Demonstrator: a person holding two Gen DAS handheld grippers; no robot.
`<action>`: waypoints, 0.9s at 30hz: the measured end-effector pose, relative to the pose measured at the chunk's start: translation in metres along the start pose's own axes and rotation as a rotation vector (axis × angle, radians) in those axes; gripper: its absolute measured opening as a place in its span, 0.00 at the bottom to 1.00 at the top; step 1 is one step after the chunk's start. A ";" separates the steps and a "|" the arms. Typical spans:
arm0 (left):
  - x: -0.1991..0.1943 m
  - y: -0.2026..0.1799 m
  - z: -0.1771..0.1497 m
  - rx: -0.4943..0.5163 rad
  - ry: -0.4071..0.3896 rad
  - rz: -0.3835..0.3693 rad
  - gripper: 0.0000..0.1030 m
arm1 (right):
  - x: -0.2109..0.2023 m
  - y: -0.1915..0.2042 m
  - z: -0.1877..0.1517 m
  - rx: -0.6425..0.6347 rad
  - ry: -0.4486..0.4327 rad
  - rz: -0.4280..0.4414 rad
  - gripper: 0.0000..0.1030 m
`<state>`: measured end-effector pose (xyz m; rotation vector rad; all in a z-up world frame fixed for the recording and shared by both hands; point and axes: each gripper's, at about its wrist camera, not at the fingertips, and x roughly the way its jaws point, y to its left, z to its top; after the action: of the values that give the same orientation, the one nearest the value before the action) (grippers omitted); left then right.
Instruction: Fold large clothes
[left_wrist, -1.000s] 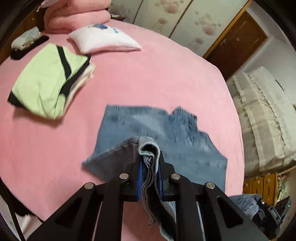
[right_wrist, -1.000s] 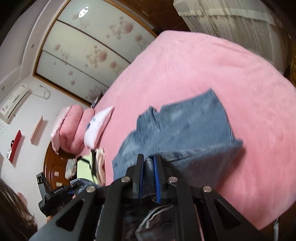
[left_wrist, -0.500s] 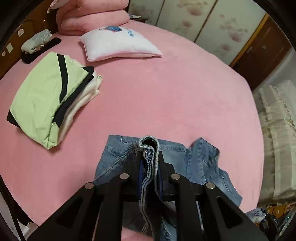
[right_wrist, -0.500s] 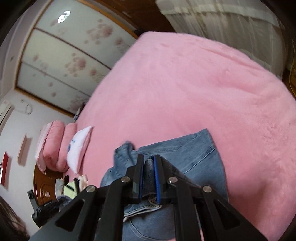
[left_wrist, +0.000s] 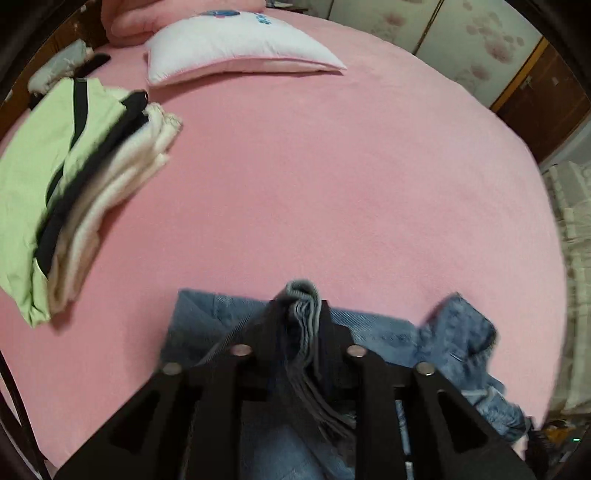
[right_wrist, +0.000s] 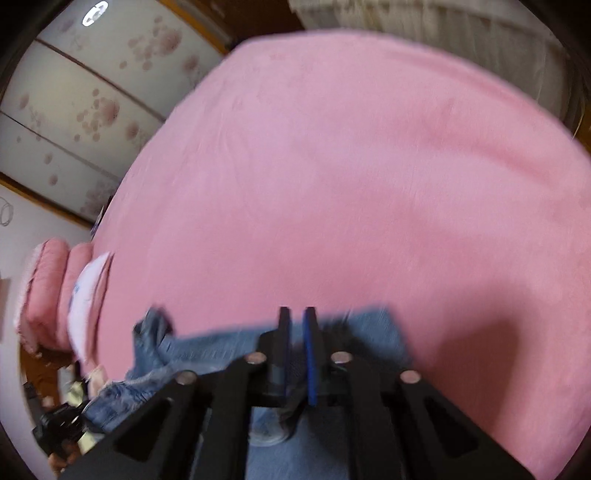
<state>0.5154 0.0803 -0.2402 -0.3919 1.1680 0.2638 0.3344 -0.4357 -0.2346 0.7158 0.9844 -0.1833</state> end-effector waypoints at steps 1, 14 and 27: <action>0.000 -0.002 0.002 0.013 -0.011 0.025 0.34 | -0.001 -0.001 0.007 -0.002 -0.019 -0.020 0.05; -0.016 -0.025 -0.052 0.332 0.040 0.195 0.81 | -0.002 0.039 -0.024 -0.519 0.238 -0.013 0.16; -0.023 -0.067 -0.150 0.656 0.067 0.121 0.81 | -0.015 0.053 -0.088 -0.900 0.163 -0.104 0.57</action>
<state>0.4079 -0.0444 -0.2582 0.2476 1.2735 -0.0369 0.2889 -0.3430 -0.2280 -0.1483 1.1262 0.2307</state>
